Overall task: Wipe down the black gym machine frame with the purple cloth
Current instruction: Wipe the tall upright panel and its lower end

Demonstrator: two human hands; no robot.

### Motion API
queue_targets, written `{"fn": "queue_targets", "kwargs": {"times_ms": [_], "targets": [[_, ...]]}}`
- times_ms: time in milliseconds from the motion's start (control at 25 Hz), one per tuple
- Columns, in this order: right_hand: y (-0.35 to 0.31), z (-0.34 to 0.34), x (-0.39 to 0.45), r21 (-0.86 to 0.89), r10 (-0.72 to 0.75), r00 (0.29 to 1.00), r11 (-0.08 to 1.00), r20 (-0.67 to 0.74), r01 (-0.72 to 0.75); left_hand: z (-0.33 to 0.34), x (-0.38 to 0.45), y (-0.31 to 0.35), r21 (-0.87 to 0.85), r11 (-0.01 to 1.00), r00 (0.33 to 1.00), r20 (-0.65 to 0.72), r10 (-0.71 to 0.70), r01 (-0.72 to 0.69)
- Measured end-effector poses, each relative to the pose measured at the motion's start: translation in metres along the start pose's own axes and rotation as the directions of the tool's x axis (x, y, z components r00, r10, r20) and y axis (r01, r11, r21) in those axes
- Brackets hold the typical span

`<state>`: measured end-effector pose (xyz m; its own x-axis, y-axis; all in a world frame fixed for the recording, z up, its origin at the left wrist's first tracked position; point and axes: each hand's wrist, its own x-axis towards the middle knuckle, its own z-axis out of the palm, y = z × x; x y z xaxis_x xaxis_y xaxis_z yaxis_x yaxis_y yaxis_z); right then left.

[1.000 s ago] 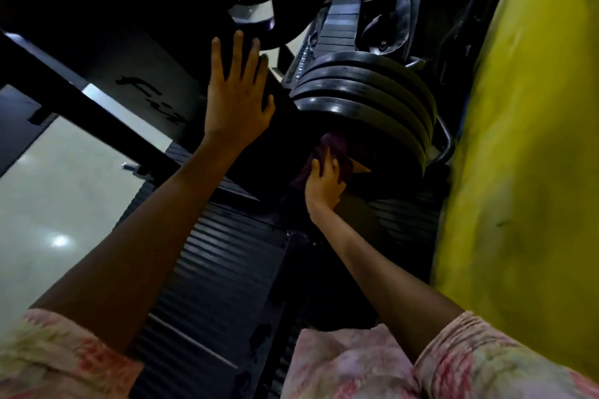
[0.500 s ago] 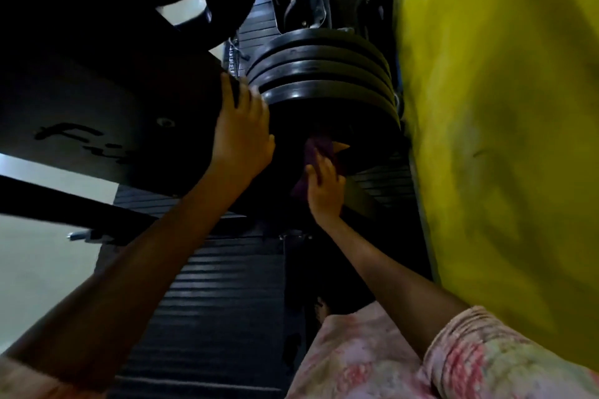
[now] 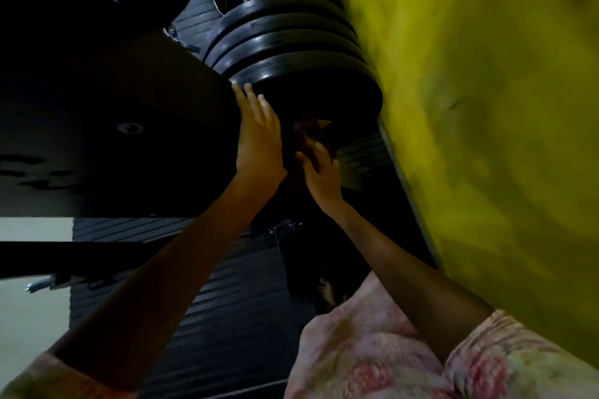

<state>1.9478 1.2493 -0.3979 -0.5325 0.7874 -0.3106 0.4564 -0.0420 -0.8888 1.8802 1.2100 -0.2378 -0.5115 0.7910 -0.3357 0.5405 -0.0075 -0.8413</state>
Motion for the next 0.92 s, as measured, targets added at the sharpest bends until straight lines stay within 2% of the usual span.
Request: {"fn": "queue_targets", "kwargs": {"times_ms": [80, 160, 280, 320, 440, 600, 680, 720, 760, 840, 920], "targets": [[0.021, 0.002, 0.012, -0.023, 0.084, 0.996, 0.996, 0.021, -0.083, 0.002, 0.008, 0.01, -0.021, 0.999, 1.0, 0.0, 0.03, -0.03], [0.043, -0.002, 0.026, 0.006, 0.106, 0.994, 0.994, 0.027, -0.106, 0.007, 0.019, 0.021, -0.051, 0.998, 0.999, 0.009, 0.048, -0.047], [0.062, -0.014, 0.048, 0.035, 0.3, 0.948, 0.952, 0.105, -0.305, 0.009, 0.03, 0.032, -0.072, 0.996, 0.998, 0.019, 0.058, -0.056], [0.059, -0.014, 0.05, 0.055, 0.324, 0.941, 0.942, 0.101, -0.33, 0.009, 0.032, 0.035, -0.077, 0.995, 0.998, 0.013, 0.06, -0.059], [0.037, -0.009, 0.033, 0.083, 0.168, 0.986, 0.982, 0.018, -0.169, 0.009, 0.035, 0.04, -0.119, 0.992, 0.999, 0.0, 0.05, -0.049], [0.037, -0.002, 0.011, -0.004, -0.047, 0.999, 0.999, -0.011, 0.047, 0.009, 0.038, 0.045, -0.129, 0.99, 0.999, 0.001, 0.05, -0.049], [0.055, 0.0, 0.022, -0.106, -0.104, 0.992, 0.99, -0.066, 0.096, 0.007, 0.038, 0.045, -0.133, 0.989, 0.998, 0.016, 0.068, -0.065], [0.067, -0.002, 0.031, -0.134, -0.063, 0.997, 0.989, -0.053, 0.055, 0.006, 0.038, 0.047, -0.13, 0.988, 0.996, 0.033, 0.082, -0.077], [0.076, -0.007, 0.04, -0.132, 0.042, 0.999, 0.99, 0.008, -0.04, 0.005, 0.039, 0.048, -0.133, 0.987, 0.994, 0.05, 0.097, -0.089], [0.092, -0.017, 0.058, -0.184, 0.255, 0.953, 0.957, 0.167, -0.224, 0.003, 0.041, 0.051, -0.151, 0.984, 0.991, 0.07, 0.11, -0.099], [0.098, -0.017, 0.07, -0.198, 0.346, 0.923, 0.929, 0.17, -0.312, 0.002, 0.047, 0.055, -0.199, 0.975, 0.991, 0.062, 0.116, -0.101]]}}
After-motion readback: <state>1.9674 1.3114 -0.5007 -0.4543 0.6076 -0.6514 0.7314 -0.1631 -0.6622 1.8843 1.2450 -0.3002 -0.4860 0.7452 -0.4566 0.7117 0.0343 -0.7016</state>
